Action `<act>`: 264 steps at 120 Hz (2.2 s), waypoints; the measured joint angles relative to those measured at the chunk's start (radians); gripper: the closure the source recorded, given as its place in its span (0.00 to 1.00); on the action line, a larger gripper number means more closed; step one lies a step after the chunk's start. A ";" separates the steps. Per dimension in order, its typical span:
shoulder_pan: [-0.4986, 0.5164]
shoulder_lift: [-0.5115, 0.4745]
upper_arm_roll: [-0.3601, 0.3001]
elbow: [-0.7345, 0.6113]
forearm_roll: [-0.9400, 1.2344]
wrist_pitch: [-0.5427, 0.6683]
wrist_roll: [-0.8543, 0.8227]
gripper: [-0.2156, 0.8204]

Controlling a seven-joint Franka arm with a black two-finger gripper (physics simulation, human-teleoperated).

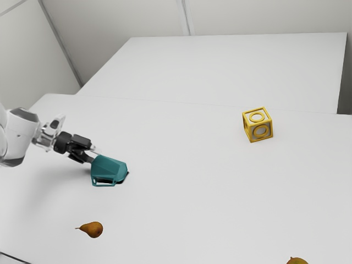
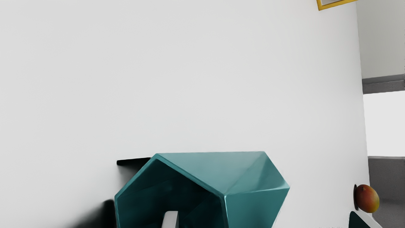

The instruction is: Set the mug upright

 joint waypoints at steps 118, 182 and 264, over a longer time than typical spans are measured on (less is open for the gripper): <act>-0.044 -0.040 -0.003 -0.047 -0.011 0.039 -0.112 0.92; -0.163 -0.135 -0.034 0.139 0.223 0.089 -0.179 0.95; -0.440 -0.011 -0.109 0.205 0.948 0.437 -0.686 0.95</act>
